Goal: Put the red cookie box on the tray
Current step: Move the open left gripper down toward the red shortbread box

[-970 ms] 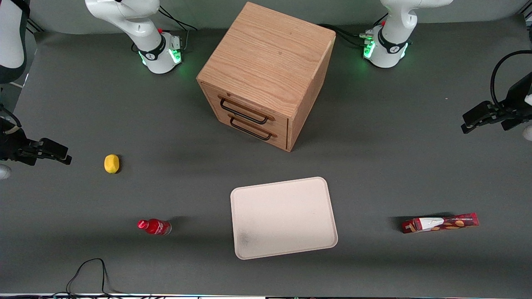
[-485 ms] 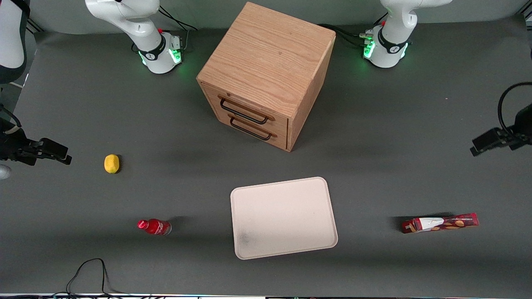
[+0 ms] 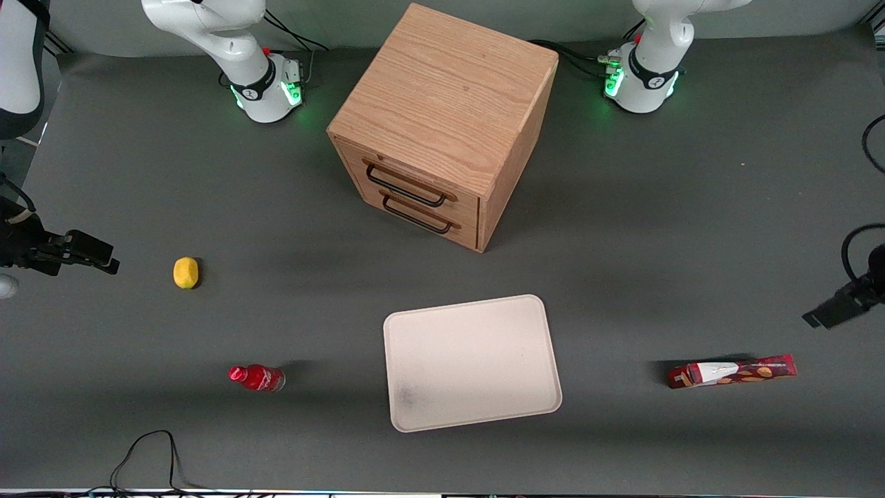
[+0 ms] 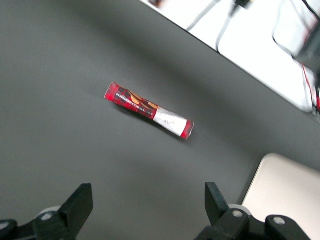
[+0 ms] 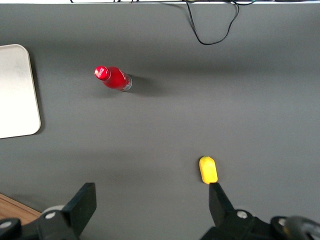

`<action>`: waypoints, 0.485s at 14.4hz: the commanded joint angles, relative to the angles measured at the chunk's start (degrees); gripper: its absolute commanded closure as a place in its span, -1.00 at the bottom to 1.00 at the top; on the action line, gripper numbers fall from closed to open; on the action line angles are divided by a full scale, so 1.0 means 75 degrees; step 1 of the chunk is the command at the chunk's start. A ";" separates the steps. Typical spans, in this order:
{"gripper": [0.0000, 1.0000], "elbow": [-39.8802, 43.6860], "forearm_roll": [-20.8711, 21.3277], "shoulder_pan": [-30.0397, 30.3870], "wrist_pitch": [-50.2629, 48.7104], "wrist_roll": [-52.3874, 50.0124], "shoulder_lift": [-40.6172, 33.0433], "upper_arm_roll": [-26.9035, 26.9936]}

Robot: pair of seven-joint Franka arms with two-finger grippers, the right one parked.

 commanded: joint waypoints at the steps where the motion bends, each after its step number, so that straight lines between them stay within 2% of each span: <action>1: -1.00 0.1115 0.0033 0.0050 -0.0269 -0.1715 0.0773 0.0014; 7: -1.00 0.2968 0.0009 0.0132 -0.1055 -0.5019 0.2157 0.0179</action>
